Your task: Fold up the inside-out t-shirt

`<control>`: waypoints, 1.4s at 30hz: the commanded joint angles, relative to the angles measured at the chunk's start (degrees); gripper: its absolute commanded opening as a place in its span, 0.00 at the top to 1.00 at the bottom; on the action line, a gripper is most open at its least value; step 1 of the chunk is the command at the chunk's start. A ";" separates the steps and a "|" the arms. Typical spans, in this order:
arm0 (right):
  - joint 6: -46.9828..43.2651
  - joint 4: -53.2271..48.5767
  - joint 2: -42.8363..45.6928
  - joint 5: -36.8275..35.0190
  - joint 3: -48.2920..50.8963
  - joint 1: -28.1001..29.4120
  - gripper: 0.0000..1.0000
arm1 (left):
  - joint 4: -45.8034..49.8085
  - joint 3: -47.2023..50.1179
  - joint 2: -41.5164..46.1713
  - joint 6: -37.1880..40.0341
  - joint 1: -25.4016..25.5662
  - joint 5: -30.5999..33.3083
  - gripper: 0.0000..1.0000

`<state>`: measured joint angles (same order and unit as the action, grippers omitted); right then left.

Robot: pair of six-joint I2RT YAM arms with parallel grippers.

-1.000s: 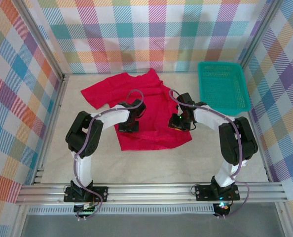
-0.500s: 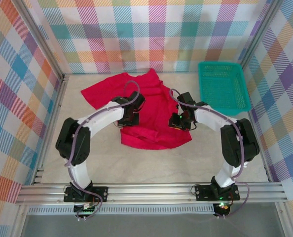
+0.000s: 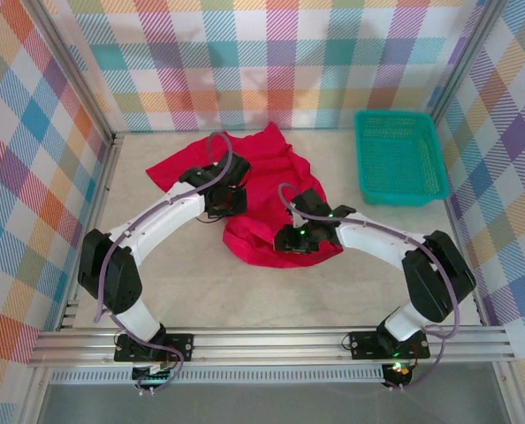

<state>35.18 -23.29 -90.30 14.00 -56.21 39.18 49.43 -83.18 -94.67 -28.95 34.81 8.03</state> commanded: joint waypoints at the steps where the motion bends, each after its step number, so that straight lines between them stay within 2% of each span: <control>1: 1.34 3.85 -4.14 -0.67 -1.67 1.20 0.51 | 0.26 1.03 -0.98 -0.54 0.61 -0.53 1.00; 4: 0.88 4.57 -7.22 -2.44 -3.83 1.77 0.43 | -0.22 1.89 -1.39 -0.46 0.61 -0.69 1.00; 11: -1.40 1.38 -15.02 -13.61 -12.59 1.83 0.45 | 0.56 1.96 -0.97 0.19 0.52 0.18 1.00; 13: -1.93 0.70 -16.48 -14.58 -14.39 1.82 0.53 | 0.58 1.97 -0.71 0.21 0.52 0.04 1.00; 17: -2.48 -1.23 -16.74 -15.53 -16.22 1.81 0.85 | 0.64 2.32 -0.44 0.48 0.35 -0.21 1.00; 20: -2.91 -3.12 -14.54 -16.41 -16.31 1.83 1.00 | 0.67 2.66 -0.10 0.72 -0.04 -0.01 1.00; 25: -3.72 -5.39 -8.50 -17.54 -15.02 1.70 1.00 | 0.49 3.47 1.19 1.79 -1.58 -0.26 1.00; 30: -4.96 -4.45 -5.14 -15.73 -14.02 1.64 1.00 | -1.91 5.38 3.22 3.12 -2.02 -1.38 0.96; 31: -5.75 -4.04 -5.42 -15.23 -13.91 1.64 0.95 | -2.03 5.48 3.27 3.03 -2.10 -1.54 0.97; 34: -9.79 -2.49 -7.93 -13.09 -13.73 1.66 0.61 | -1.65 5.16 2.76 2.85 -2.11 -2.15 0.98; 36: -11.77 -1.67 -9.87 -11.27 -14.15 1.69 0.46 | -1.44 5.13 2.57 2.70 -2.15 -2.38 0.98; 38: -13.01 -0.55 -11.62 -10.77 -14.20 1.69 0.41 | -1.20 5.04 2.61 2.60 -2.19 -2.28 0.98; 42: -14.98 0.93 -14.99 -10.66 -14.33 1.64 0.39 | -0.74 4.87 2.99 2.61 -2.29 -1.88 0.98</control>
<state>23.79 -24.40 -103.20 1.76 -70.91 40.73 47.92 -78.50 -93.32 -27.16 33.08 6.46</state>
